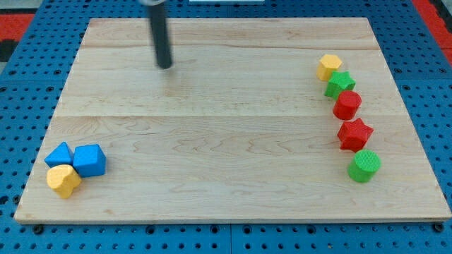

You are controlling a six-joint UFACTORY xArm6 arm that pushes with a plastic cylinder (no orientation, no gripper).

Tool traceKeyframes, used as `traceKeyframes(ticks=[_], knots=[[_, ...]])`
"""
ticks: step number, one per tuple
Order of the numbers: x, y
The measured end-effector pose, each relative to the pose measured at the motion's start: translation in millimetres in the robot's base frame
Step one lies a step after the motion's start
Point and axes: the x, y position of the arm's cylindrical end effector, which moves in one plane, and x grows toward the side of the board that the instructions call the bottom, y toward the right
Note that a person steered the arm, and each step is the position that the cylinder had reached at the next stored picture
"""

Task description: Slide the blue cube and yellow heart a bit up

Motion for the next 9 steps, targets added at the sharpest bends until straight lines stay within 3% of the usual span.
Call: traceKeyframes(ticks=[2, 3, 4, 5, 6, 9], knots=[[103.9, -147.8], [110.3, -150.7], [153.8, -149.9], [228.0, -149.7], [254.9, -147.2], [212.2, -43.8]])
